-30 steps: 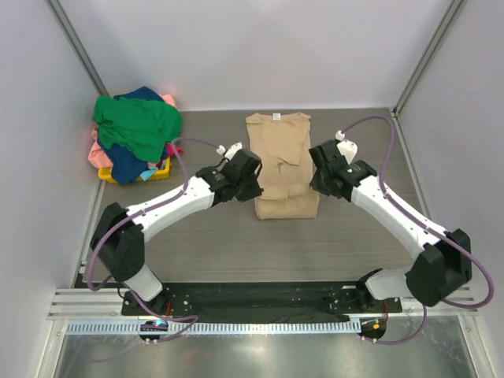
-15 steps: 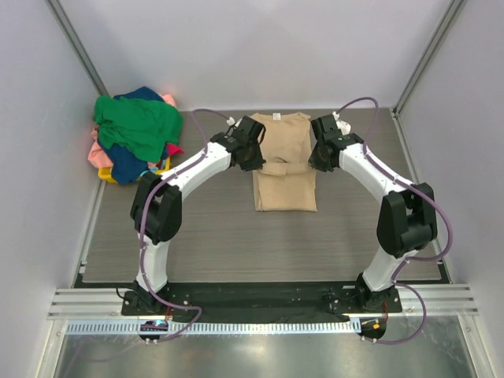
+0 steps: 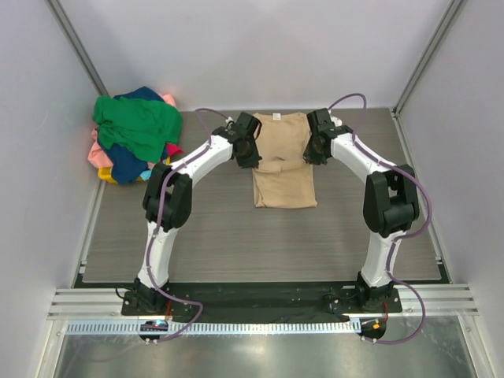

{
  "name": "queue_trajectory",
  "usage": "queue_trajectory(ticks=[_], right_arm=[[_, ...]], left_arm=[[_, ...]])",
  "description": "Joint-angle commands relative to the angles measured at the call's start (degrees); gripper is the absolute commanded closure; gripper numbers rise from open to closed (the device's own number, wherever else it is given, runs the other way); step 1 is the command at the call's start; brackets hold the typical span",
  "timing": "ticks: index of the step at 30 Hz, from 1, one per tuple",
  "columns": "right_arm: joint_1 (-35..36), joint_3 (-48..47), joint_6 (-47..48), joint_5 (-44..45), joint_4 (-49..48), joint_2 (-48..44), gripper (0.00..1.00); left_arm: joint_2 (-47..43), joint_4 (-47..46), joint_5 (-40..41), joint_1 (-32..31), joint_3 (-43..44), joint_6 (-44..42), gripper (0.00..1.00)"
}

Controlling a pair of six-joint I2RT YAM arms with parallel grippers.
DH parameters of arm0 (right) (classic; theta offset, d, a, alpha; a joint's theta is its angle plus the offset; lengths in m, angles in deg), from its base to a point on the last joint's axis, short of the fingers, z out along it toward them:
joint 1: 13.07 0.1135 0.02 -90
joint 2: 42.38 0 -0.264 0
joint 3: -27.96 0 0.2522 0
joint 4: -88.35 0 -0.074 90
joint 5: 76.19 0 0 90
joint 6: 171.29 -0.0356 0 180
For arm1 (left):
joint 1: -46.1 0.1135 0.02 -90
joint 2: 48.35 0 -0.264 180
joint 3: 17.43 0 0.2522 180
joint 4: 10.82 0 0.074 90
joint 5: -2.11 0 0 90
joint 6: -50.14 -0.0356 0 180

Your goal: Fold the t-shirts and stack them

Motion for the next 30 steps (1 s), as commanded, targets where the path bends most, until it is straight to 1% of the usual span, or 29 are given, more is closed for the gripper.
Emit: queue_trajectory(ticks=[1,2,3,4,5,6,7,8,9,10,11,12,13,14,15,16,17,18,19,20,21,22,24,25,28,30], right_arm=[[-2.82,-5.54,2.28,4.16,0.00,2.14,0.99],[-3.08,-7.03,2.46,3.81,0.35,4.41,0.99],[-3.78,-10.70,2.37,3.89,1.14,5.39,0.99],[-4.14,-12.74,2.46,3.72,2.88,6.62,0.78],[-4.49,-14.84,3.24,3.02,3.51,8.37,0.64],[-4.93,-18.52,3.86,1.80,4.47,9.00,0.44],[-5.02,-19.86,4.30,1.70,6.49,9.26,0.34],[-5.02,-20.31,5.43,1.43,6.94,9.01,0.27],[-5.02,-18.92,5.88,1.43,7.03,6.74,0.23],[-5.02,-17.17,5.97,1.52,6.25,5.24,0.17],[-5.02,-15.06,6.32,1.35,5.63,3.05,0.15],[-5.02,-9.99,6.41,1.34,5.02,-0.80,0.14],[-5.02,-6.90,6.41,1.00,3.53,-3.36,0.14],[-5.02,-3.56,6.33,0.64,2.73,-5.74,0.14],[-5.02,3.17,6.24,0.03,1.68,-10.81,0.14],[-5.02,6.72,6.06,-0.76,-0.24,-13.21,0.14],[-5.02,10.06,5.89,-3.11,-1.22,-15.41,0.14],[-5.02,16.36,5.89,-4.79,-2.36,-17.95,0.14],[-5.02,19.21,5.19,-6.20,-4.11,-21.72,0.14],[-4.93,21.93,4.83,-9.17,-4.91,-23.85,0.15],[-5.02,27.01,4.40,-10.33,-5.96,-25.61,0.16],[-5.02,29.41,3.70,-12.87,-7.98,-28.84,0.16],[-5.02,35.02,3.16,-16.05,-9.83,-30.89,0.18],[-4.93,36.36,3.07,-16.67,-11.06,-31.51,0.18],[-4.93,39.18,3.07,-18.34,-12.65,-31.25,0.22],[-5.02,40.32,3.16,-20.79,-14.14,-30.11,0.25]], left_arm=[[4.41,5.48,1.22,3.59,6.88,-2.43,0.96],[5.73,7.40,0.08,4.04,11.60,-2.78,0.92],[7.22,8.72,-0.45,4.56,14.69,-2.87,0.82],[10.46,10.47,-1.07,5.52,17.94,-2.96,0.77],[11.71,14.23,-2.12,5.80,24.24,-3.31,0.67],[12.76,15.75,-2.30,6.15,26.65,-3.66,0.61],[12.60,17.07,-2.30,6.15,28.33,-3.93,0.55],[11.47,17.95,-2.30,6.15,28.78,-4.28,0.49],[9.72,17.53,-2.30,6.24,25.91,-4.19,0.44],[7.79,16.57,-2.30,6.15,22.92,-4.02,0.43],[2.20,13.42,-2.30,6.06,15.06,-3.67,0.42],[-0.56,11.65,-2.30,5.97,10.63,-2.71,0.42],[-3.89,9.63,-2.30,5.71,6.06,-2.09,0.42],[-9.23,5.87,-2.30,5.45,-2.42,-1.56,0.42],[-12.16,4.36,-2.13,5.10,-6.51,-0.42,0.43],[-14.53,2.60,-1.95,4.22,-10.38,0.02,0.43],[-18.65,-0.90,-2.13,3.78,-16.94,0.46,0.44],[-20.34,-2.76,-2.30,3.17,-20.05,0.99,0.44],[-21.75,-4.61,-2.39,2.03,-22.78,1.52,0.44],[-23.85,-8.37,-4.39,1.41,-27.42,1.87,0.44],[-24.40,-10.14,-4.94,0.79,-29.38,2.22,0.44],[-24.92,-11.81,-5.46,-0.17,-30.97,3.01,0.44],[-24.84,-16.65,-8.36,-0.88,-34.75,3.89,0.45],[-24.49,-19.62,-9.33,-1.58,-35.72,4.50,0.46],[-23.00,-22.80,-10.13,-3.08,-37.40,5.65,0.48],[-22.03,-23.52,-9.78,-3.87,-37.49,5.83,0.47]])
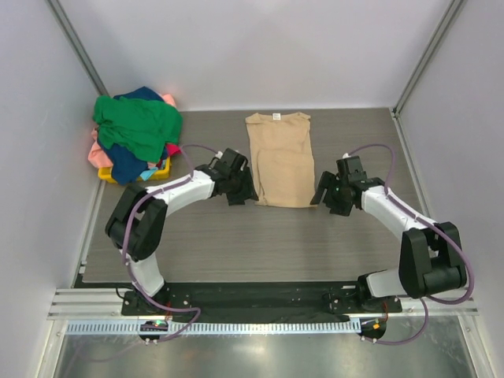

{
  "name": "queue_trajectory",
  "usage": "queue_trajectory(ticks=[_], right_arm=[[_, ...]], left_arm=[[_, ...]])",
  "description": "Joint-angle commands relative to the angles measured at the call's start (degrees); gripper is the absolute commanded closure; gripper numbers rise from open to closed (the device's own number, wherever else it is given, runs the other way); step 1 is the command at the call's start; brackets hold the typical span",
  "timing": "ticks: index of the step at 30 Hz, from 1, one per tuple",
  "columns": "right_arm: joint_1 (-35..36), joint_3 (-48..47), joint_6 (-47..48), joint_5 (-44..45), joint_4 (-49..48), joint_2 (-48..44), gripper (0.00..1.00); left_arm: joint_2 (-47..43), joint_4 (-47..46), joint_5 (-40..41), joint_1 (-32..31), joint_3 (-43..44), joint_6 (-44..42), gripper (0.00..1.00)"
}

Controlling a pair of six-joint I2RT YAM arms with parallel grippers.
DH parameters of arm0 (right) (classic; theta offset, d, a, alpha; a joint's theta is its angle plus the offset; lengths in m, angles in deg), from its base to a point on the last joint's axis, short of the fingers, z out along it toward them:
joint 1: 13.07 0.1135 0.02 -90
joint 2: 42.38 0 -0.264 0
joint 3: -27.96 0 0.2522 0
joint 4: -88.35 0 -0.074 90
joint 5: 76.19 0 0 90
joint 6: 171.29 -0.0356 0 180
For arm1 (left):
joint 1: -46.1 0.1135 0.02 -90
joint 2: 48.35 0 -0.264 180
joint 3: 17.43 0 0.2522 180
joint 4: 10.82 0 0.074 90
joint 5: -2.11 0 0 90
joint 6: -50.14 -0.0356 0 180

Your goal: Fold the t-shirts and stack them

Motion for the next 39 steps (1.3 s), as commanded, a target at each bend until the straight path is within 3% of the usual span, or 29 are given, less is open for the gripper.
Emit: queue_trajectory(ticks=[1,9,15,21,24,26,27,29,30,39], right_arm=[[0.05,1.03,-0.56,-6.40,-8.06,0.53,0.25],[0.05,0.68,1.20,-5.79,-11.24,6.77,0.34],[-0.13,0.50,1.56,-5.53,-12.39,10.73,0.44],[-0.30,0.59,2.08,-5.35,-12.83,11.87,0.53],[-0.39,0.33,1.99,-5.79,-13.18,12.58,0.67],[-0.39,0.07,1.99,-6.14,-13.27,12.84,0.80],[-0.48,0.07,1.99,-6.14,-13.27,12.67,0.85],[-0.65,-0.02,1.82,-6.40,-13.09,12.06,0.97],[-0.57,-0.02,1.73,-6.49,-12.48,10.75,0.99],[-0.57,0.24,-1.61,-1.84,0.77,-6.04,0.99]], left_arm=[[1.51,-8.70,-1.80,-1.03,0.28,1.57,0.47],[5.20,-10.46,-1.88,-1.64,0.72,1.92,0.44],[7.40,-11.69,-2.32,-1.82,0.02,2.09,0.55],[9.68,-13.45,-1.88,-1.82,0.28,2.44,0.69],[10.57,-13.45,-1.89,-1.82,1.77,2.45,0.82],[11.27,-13.36,-1.80,-1.82,2.92,2.36,0.99],[11.27,-13.01,-1.80,-1.82,3.27,2.36,1.00],[10.40,-12.84,-2.15,-1.82,3.45,2.62,1.00],[9.78,-11.97,-2.50,-1.82,3.36,2.71,1.00],[-8.40,-5.20,2.59,-6.91,-7.44,6.57,1.00]])
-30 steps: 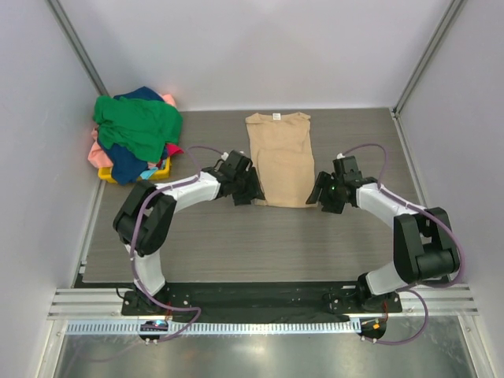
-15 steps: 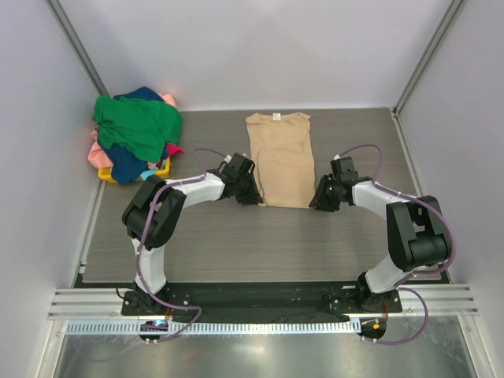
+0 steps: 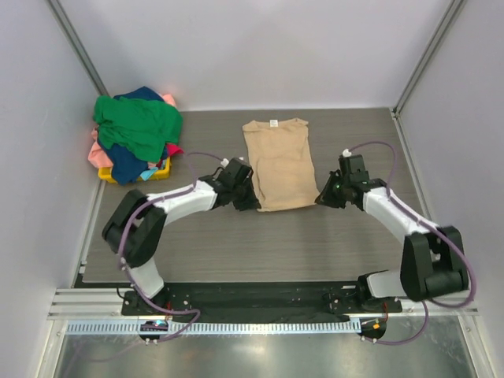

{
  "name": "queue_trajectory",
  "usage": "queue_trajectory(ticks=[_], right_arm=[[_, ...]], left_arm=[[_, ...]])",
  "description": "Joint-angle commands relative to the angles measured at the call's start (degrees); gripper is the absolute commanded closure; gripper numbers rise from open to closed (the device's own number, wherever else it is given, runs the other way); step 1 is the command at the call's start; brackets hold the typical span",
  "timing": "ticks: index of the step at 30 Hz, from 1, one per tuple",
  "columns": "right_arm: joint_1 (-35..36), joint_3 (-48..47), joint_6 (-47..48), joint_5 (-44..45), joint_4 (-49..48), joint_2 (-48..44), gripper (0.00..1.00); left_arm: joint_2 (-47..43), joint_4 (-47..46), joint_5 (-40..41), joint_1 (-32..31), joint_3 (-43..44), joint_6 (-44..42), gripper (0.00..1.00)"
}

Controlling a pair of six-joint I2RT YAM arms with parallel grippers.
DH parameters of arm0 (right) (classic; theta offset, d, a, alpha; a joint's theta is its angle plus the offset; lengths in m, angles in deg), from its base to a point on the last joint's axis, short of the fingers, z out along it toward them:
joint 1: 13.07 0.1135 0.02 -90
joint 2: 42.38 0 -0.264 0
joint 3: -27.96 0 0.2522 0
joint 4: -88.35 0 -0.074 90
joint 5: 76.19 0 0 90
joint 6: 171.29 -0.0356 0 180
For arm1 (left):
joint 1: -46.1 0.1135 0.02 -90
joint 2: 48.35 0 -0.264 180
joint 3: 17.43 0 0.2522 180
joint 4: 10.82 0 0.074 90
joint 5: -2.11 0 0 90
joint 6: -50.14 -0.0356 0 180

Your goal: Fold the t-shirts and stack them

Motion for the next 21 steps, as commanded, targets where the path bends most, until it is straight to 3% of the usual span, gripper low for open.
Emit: queue_trajectory(ticks=[1,9,13,17,21], right_arm=[[-0.17,-0.87,-2.15,2.95,7.83,-9.89,0.99],[0.70,0.01,-4.79,0.58,22.67,-26.16,0.99],[0.97,-1.48,-6.20,-0.21,28.57,-32.23,0.99],[0.97,-5.08,-6.03,-0.39,30.25,-32.60,0.99],[0.97,-9.74,-4.36,1.45,28.50,-25.94,0.99]], left_arm=[[-9.57,3.99,3.29,-2.96,-4.45,3.07,1.00],[-28.01,11.89,8.22,-15.26,-14.48,12.83,1.00],[-34.70,16.64,11.65,-20.97,-15.19,18.11,1.00],[-36.13,22.00,13.66,-21.77,-13.09,18.91,1.00],[-33.23,28.67,18.06,-20.29,-6.51,15.93,1.00]])
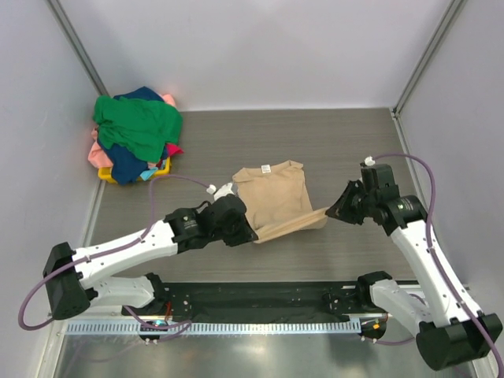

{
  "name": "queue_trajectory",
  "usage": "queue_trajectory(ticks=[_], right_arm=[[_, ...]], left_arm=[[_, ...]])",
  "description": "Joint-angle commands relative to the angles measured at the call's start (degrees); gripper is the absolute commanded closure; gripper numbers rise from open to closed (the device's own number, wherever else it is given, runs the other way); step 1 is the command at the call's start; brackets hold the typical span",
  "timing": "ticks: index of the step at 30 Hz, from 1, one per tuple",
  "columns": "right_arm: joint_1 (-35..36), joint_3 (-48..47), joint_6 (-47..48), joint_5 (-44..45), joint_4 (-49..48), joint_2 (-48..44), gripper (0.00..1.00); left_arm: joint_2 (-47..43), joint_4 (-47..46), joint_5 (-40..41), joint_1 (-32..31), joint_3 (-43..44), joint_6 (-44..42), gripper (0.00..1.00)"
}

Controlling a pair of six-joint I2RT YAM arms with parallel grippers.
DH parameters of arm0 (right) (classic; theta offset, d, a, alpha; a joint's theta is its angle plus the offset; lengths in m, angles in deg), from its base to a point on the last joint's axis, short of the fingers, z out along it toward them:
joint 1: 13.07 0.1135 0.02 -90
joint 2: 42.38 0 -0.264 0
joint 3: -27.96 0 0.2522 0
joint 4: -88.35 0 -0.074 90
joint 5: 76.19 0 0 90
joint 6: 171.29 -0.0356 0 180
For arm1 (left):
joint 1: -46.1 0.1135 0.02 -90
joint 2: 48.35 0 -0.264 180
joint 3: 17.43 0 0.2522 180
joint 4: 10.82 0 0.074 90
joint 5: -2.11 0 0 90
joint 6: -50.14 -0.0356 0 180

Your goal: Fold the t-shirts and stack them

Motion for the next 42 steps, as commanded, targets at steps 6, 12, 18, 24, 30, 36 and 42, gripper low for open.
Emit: queue_trajectory(ticks=[6,12,18,24,30,36,42], right_arm=[[-0.28,-12.80,2.87,5.56,-6.07,14.23,0.99],[-0.28,-18.95,3.83,5.21,-10.64,26.08,0.99],[-0.28,-26.07,4.53,5.91,-13.02,35.24,0.99],[-0.28,-33.72,6.21,6.00,-13.29,45.00,0.99],[-0.36,-37.94,6.38,6.26,-14.08,52.65,0.99],[-0.36,-42.59,6.21,6.78,-14.78,58.97,0.99],[-0.54,-49.62,5.42,7.49,-14.17,64.86,0.99]], left_arm=[[6.83,9.90,1.03,10.42,9.33,-7.29,1.00],[12.11,8.92,-4.16,20.18,13.81,-13.89,1.00],[20.72,9.45,-6.98,27.04,20.31,-19.77,1.00],[28.10,9.19,-11.72,32.31,25.58,-22.68,1.00],[34.95,10.68,-13.57,36.09,30.95,-25.49,1.00],[42.85,11.03,-15.42,38.99,37.27,-27.08,1.00],[52.18,14.72,-17.35,40.93,49.13,-29.36,0.99]])
